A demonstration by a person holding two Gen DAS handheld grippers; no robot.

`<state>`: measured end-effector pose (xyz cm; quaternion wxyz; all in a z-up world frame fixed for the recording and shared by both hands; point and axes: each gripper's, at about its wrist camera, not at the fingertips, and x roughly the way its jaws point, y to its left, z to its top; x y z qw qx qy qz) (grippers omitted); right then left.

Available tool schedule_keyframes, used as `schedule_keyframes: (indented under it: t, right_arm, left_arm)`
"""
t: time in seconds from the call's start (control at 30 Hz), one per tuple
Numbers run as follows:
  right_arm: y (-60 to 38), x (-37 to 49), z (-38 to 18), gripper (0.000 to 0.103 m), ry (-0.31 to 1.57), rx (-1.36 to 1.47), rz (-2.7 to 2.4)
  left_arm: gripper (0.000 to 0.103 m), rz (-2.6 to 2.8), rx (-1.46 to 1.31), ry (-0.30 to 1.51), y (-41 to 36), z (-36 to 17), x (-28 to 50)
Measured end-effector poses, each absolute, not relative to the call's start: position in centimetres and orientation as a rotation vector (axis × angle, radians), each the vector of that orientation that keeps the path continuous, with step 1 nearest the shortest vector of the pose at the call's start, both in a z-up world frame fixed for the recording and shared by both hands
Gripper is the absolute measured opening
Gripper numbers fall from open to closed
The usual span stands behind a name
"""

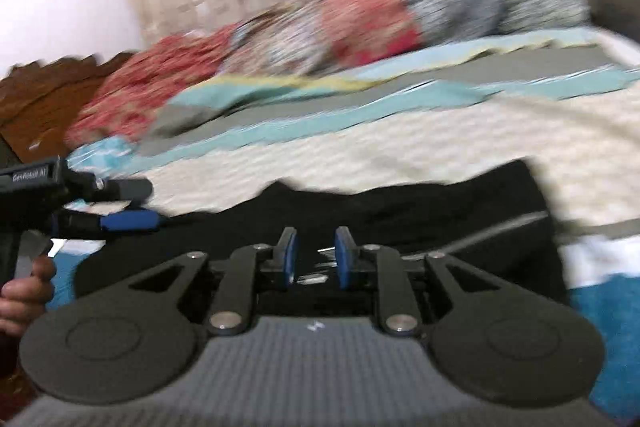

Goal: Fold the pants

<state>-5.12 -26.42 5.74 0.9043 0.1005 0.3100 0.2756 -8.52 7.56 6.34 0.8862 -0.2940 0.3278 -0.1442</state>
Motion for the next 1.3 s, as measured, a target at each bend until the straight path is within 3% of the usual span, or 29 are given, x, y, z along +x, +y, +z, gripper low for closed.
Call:
schedule_keyframes:
  t: [0.27, 0.4, 0.5, 0.73, 0.97, 1.07, 1.13, 1.2, 1.3]
  right_arm:
    - [-16.2, -4.4, 3.0, 0.024, 0.819, 0.172, 0.773]
    - [-12.8, -3.5, -1.0, 0.019, 1.024, 0.101, 0.68]
    - [-12.3, -3.9, 0.4, 0.023, 1.009, 0.096, 0.653]
    - [-8.0, -4.4, 3.7, 0.022, 0.921, 0.091, 0.75]
    - [-0.3, -2.1, 3.3, 0.015, 0.962, 0.136, 0.886]
    - [2.1, -0.7, 0.8, 0.015, 1.087, 0.144, 0.84]
    - [2.2, 0.1, -2.4, 0.005, 1.202, 0.201, 0.772]
    - [1.7, 1.2, -3.2, 0.002, 1.237, 0.317, 0.743]
    - [0.9, 2.1, -3.5, 0.001, 1.286, 0.391, 0.75]
  left_arm:
    - [0.081, 0.171, -0.767, 0.563, 22.0, 3.7, -19.4]
    - [0.086, 0.298, -0.875, 0.553, 26.4, 0.8, -22.1]
    - [0.086, 0.305, -0.922, 0.567, 27.8, -1.0, -22.3]
    - [0.103, 0.162, -0.924, 0.585, 28.3, -2.4, -19.0]
    - [0.103, 0.086, -0.967, 0.617, 27.1, -3.5, -16.5]
    - [0.103, 0.058, -0.946, 0.626, 26.2, -3.5, -15.7]
    - [0.103, 0.03, -0.938, 0.64, 25.7, -3.6, -15.1]
    - [0.103, 0.037, -0.918, 0.655, 25.3, -3.8, -14.6]
    - [0.095, 0.055, -0.881, 0.649, 24.7, -3.9, -14.1]
